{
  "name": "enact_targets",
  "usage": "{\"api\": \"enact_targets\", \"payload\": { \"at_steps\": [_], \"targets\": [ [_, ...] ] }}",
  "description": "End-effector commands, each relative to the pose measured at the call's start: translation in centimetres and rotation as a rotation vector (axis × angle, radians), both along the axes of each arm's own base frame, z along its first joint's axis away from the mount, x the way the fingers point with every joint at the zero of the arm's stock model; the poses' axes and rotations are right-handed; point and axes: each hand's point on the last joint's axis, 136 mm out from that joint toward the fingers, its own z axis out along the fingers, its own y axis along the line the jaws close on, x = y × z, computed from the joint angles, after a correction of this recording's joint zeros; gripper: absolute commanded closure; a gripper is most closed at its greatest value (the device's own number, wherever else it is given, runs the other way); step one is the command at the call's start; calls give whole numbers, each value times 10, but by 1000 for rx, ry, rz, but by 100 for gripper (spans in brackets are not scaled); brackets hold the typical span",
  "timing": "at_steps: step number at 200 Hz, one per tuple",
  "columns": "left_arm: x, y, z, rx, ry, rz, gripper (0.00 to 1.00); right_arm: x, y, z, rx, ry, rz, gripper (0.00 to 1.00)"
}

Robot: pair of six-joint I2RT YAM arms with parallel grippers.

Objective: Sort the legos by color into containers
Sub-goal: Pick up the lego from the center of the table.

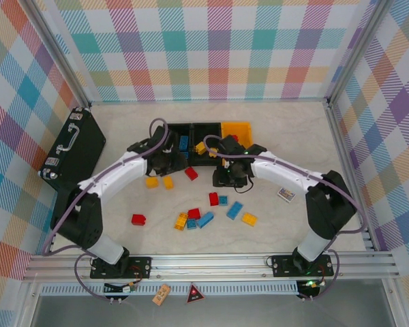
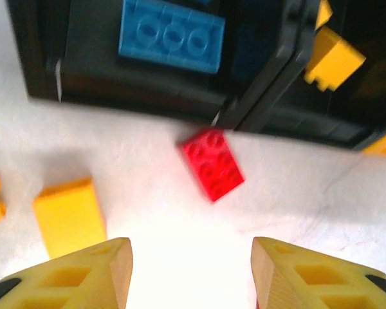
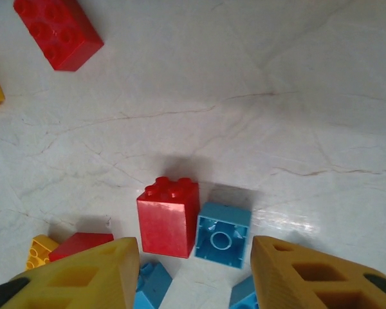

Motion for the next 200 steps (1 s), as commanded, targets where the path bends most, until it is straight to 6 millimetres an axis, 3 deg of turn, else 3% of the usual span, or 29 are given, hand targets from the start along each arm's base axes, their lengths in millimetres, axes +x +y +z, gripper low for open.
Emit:
{"api": "enact_targets", "payload": {
  "at_steps": [1, 48, 117, 160, 200],
  "targets": [
    [-27, -3, -1, -81, 21, 14, 47, -6, 15, -3, -13, 19, 63, 49],
    [-62, 17, 0, -53, 16, 24, 42, -13, 24, -26, -73, 62, 103, 47],
    [-76, 22, -13, -66, 48, 41, 42, -20, 35, -54, -131, 99, 136, 48],
    [-79, 23, -16, -67, 52, 45, 42, -19, 34, -61, -154, 102, 129, 59],
    [-79, 20, -15, -78, 46, 47, 42, -16, 33, -52, -154, 75, 127, 73]
  ]
}}
